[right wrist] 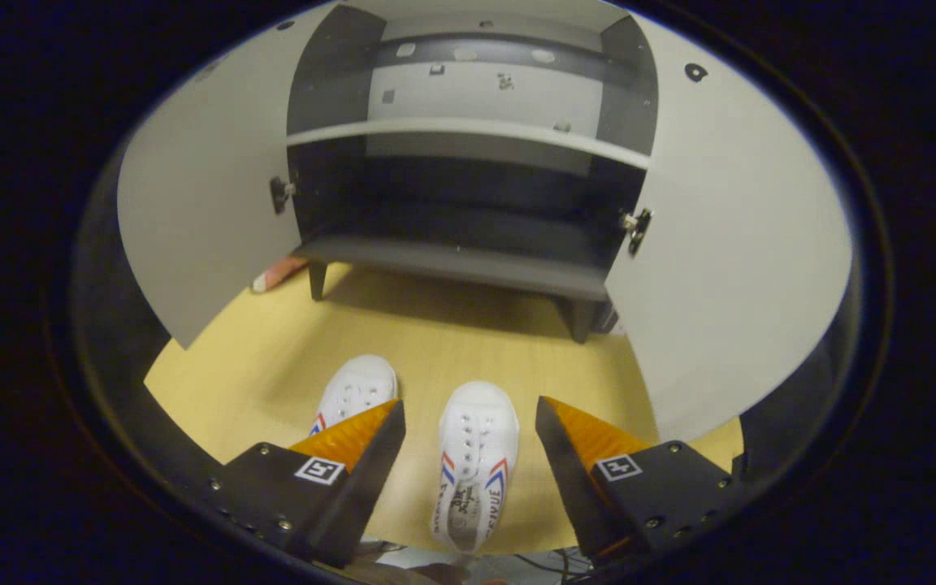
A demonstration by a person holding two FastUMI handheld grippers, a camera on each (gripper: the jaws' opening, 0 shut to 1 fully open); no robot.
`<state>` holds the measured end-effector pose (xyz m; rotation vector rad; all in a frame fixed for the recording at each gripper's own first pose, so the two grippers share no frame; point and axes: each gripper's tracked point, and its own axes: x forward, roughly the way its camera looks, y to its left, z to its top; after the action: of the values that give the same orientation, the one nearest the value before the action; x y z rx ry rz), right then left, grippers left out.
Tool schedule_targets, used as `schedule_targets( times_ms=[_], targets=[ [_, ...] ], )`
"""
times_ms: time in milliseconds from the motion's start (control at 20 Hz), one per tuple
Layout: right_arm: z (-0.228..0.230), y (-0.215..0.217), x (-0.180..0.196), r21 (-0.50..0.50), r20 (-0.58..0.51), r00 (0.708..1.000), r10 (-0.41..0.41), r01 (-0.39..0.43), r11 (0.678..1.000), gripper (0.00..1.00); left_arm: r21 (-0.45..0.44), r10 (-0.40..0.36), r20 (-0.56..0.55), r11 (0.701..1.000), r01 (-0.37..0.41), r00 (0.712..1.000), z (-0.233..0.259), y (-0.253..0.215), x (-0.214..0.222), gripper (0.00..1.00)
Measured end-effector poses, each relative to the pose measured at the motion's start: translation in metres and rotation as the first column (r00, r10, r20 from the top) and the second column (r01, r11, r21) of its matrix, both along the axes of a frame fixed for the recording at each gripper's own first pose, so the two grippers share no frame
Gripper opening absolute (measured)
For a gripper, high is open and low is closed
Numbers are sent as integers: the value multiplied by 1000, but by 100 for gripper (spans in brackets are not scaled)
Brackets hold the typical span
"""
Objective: Grab one shoe with the right hand and put it into the shoe cabinet, grab the other shoe with the left hand and put it into the shoe cabinet; then close the right door with the right hand and the left door with the left hand.
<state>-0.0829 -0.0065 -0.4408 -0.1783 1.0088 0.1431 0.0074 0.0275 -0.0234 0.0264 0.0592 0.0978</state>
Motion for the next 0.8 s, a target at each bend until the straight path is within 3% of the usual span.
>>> schedule_targets(
  times_ms=[200, 350, 450, 600, 700, 800],
  targets=[
    [-60, -3, -24, -9, -154, 988, 1, -3, 1000, 86, 4, 24, -22, 1000, -24, 999, -9, 7, 2, 96],
    [-85, -4, -34, -13, -212, 977, -15, 13, 1000, 86, 8, 31, -34, 999, -31, 999, -13, 9, 3, 95],
    [-90, -5, -34, -25, -219, 976, -11, 6, 1000, 73, 13, 35, -36, 999, -35, 999, -14, 9, 3, 93],
    [-91, -9, -32, -73, -214, 976, 36, -53, 996, 75, 3, 30, -38, 1000, -30, 999, -16, 5, 6, 95],
    [-92, -9, -36, -90, -206, 976, 63, -83, 993, 59, -2, 27, -41, 1000, -27, 999, -17, 5, 6, 93],
    [-93, -8, -36, -114, -206, 976, 67, -92, 989, 64, -6, 24, -44, 1000, -24, 999, -18, 3, 7, 93]
  ],
)
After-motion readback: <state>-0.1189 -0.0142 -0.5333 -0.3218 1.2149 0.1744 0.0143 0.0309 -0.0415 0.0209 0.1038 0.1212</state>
